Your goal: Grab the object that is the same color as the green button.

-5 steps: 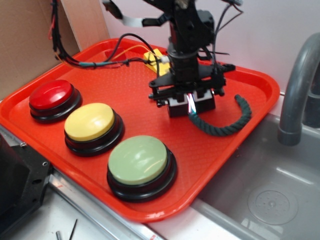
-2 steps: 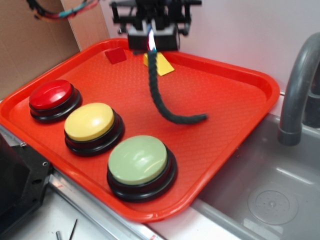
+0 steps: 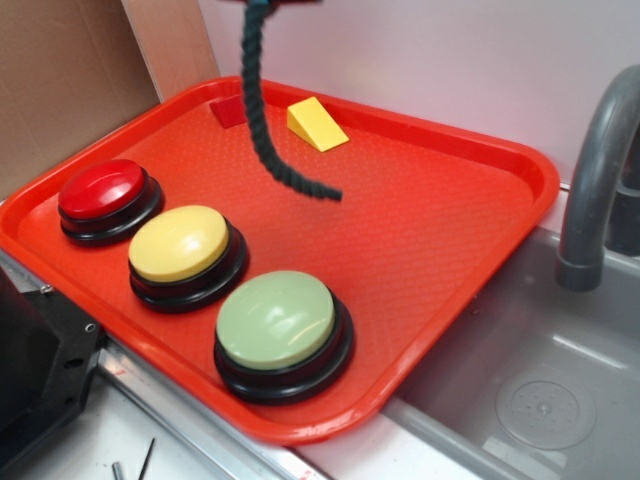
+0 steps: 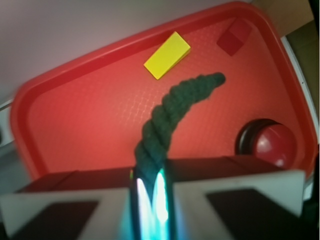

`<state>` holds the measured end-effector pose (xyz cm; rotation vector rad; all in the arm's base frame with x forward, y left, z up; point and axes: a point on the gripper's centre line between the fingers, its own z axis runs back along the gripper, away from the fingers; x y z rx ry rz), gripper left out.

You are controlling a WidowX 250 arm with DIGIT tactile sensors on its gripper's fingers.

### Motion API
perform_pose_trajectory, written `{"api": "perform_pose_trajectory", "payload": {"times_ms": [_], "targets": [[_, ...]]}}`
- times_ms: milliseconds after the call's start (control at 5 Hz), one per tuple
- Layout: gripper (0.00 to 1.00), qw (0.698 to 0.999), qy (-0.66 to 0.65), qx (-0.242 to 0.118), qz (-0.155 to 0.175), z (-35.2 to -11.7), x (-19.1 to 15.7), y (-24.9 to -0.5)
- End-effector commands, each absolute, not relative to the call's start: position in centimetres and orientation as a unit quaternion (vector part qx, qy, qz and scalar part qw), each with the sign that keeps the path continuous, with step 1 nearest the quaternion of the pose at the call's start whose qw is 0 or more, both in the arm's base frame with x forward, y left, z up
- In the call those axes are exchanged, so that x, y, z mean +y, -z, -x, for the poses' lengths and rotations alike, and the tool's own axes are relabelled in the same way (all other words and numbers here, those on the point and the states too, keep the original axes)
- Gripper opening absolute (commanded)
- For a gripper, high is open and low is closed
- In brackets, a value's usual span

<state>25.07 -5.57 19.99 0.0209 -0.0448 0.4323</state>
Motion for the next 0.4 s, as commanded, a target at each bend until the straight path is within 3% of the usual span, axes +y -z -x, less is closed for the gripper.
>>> {"api": "perform_pose_trajectory", "payload": {"times_ms": [0, 200], "targets": [[0.0, 0.98, -0.181, -0.081, 0.025, -24.0, -5.6, -24.7], [0.0, 0.959, -0.278, -0.042, -0.032, -25.3, -3.8, -22.7]]}}
